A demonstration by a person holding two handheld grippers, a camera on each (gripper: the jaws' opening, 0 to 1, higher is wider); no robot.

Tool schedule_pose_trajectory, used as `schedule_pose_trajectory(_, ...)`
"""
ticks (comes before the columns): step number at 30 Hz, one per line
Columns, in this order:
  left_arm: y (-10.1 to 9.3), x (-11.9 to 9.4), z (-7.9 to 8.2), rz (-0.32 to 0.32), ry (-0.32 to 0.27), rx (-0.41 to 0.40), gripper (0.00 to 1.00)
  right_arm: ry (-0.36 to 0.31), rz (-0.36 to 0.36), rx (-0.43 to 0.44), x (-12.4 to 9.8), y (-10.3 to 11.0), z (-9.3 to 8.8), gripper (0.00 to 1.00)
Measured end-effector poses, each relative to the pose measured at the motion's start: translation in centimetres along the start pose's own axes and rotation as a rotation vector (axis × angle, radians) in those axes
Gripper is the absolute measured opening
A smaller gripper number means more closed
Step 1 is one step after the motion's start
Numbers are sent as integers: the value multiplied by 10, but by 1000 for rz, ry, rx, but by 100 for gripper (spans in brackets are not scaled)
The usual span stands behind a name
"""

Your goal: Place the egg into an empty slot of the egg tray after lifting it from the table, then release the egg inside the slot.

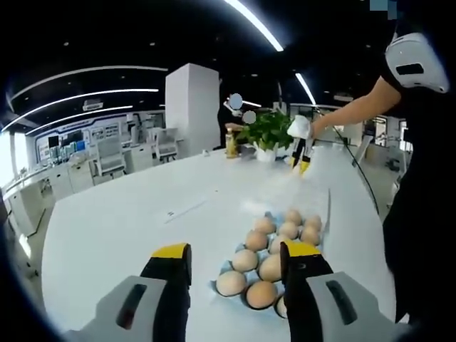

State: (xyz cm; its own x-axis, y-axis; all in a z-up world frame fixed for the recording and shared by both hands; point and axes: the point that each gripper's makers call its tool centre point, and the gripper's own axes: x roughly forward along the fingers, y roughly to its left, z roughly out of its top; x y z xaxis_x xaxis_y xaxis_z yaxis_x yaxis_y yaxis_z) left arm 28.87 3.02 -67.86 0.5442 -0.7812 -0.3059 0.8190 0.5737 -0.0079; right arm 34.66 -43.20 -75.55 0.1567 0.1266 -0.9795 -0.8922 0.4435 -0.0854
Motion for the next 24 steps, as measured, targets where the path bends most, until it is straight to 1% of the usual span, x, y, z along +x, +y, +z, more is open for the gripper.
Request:
schedule_pose_trajectory(3,-1,1,0,-5,-1,1,50,0,1,-3,-1,1,1,24)
schedule_pose_trajectory(6,0,1,-2,-6,3,1,50,-1,1,-22,-2,7,6,24)
schedule_pose_trajectory(8,1,1,-3,-1,1,-7,53,-2,4,-35,-2,10,11,24)
schedule_pose_trajectory(10,3,1,-5,12,14,-21,58,-16,7,-56,-2,13,20,24)
schedule_pose_trajectory(12,2,1,-4,3,5,-3,56,-29,15,-74,-1,18,30,24)
schedule_pose_trajectory(15,1,1,-4,0,1,0,56,-44,20,-105,-1,23,43,24)
schedule_pose_trajectory(20,2,-1,-5,5,2,-6,57,-64,22,-130,-1,26,55,24)
schedule_pose_trajectory(24,2,-1,-6,5,4,-7,58,-70,30,-146,-1,30,60,24)
